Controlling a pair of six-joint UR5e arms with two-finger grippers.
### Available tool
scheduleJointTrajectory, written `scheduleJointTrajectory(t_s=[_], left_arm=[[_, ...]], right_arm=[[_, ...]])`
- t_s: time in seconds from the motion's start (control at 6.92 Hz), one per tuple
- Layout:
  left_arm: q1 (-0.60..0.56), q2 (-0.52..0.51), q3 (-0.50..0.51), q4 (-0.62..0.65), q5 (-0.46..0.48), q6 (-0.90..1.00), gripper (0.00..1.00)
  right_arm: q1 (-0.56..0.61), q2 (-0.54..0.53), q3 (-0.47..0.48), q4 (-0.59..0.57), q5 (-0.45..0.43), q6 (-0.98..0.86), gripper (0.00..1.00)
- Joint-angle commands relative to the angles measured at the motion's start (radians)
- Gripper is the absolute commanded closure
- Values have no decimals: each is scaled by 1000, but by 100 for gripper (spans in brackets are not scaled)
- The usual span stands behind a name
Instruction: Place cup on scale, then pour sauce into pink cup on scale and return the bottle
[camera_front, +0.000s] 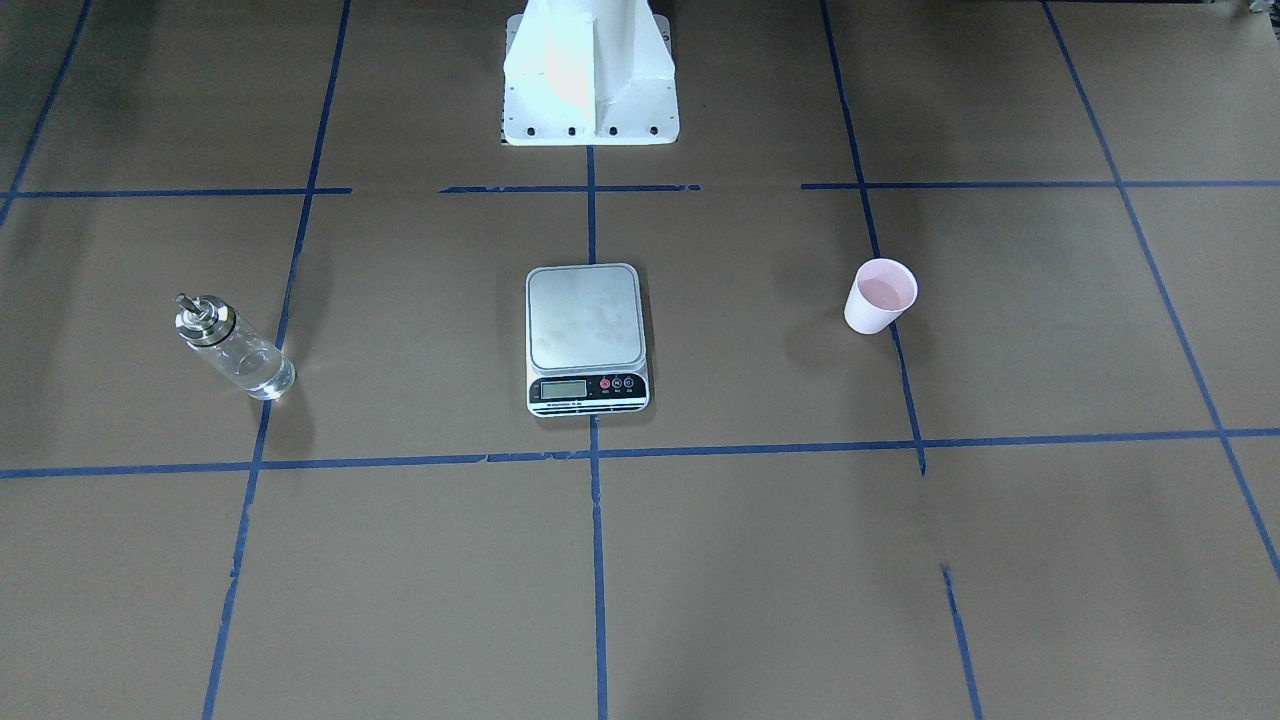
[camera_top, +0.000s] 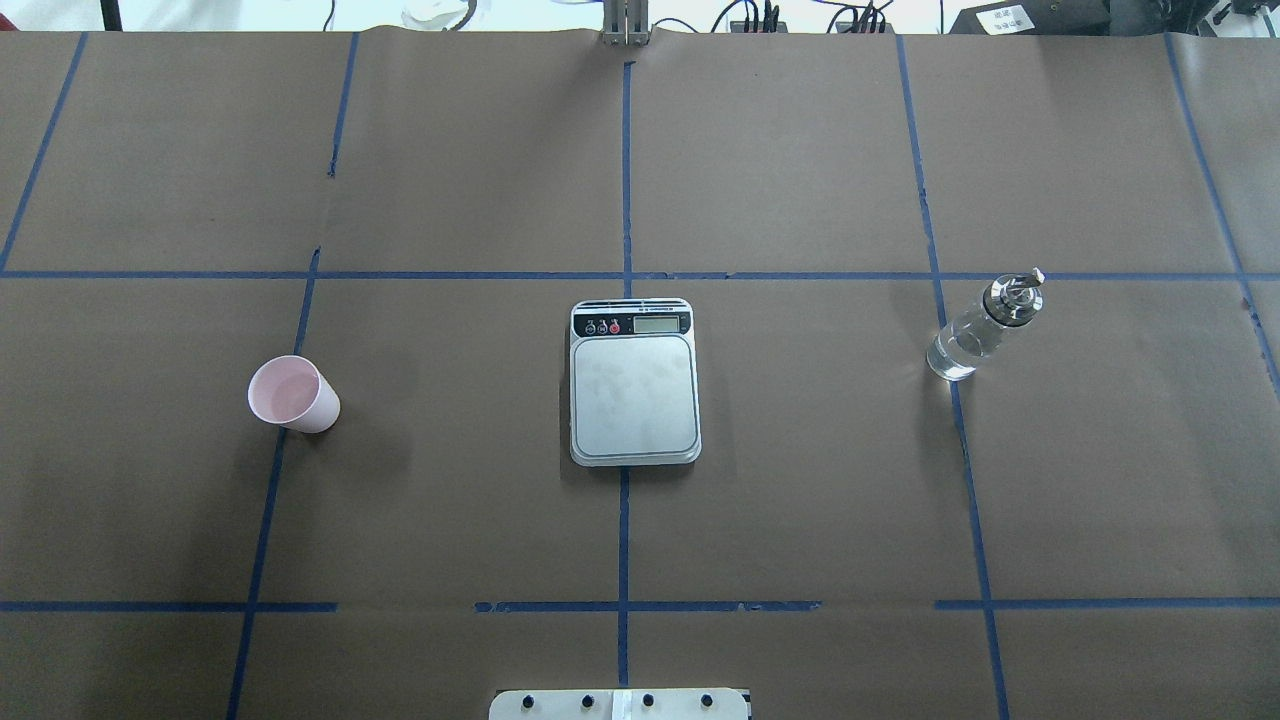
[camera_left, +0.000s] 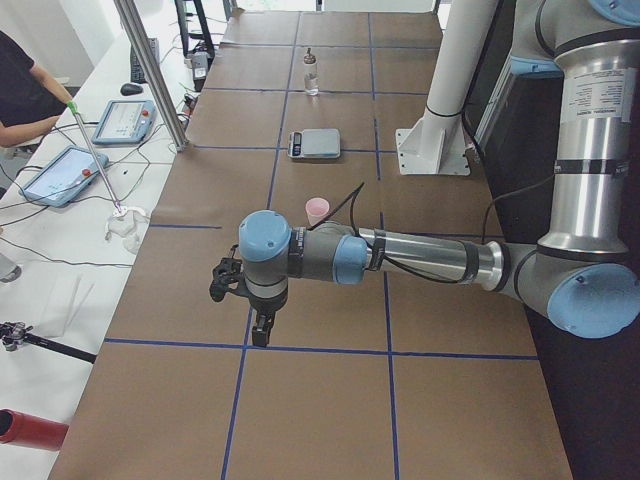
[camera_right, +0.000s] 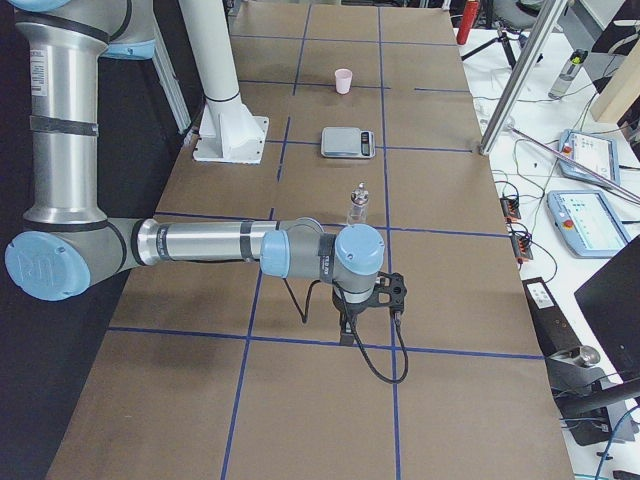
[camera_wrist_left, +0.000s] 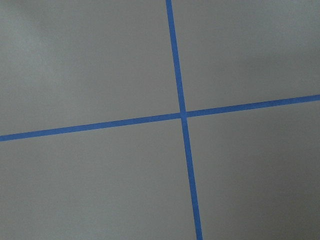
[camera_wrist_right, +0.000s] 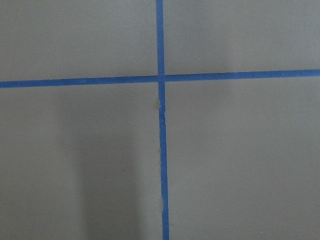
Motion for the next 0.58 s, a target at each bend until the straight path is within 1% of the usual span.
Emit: scheduleJointTrajectory(t_s=[0.0,0.14,0.29,0.43], left_arm=[[-2,0,-8,-3,0,2,0],[0,-4,-14,-4,-5,2,0],[2,-32,-49,8,-5,-2,0],[3,-47,-156,37,-3,-9,0]], right_arm=[[0,-1,3,0,2,-8,0],[0,0,2,0,2,1,0],[0,0,6,0,4,1,0],[0,5,6,0,5,1,0]])
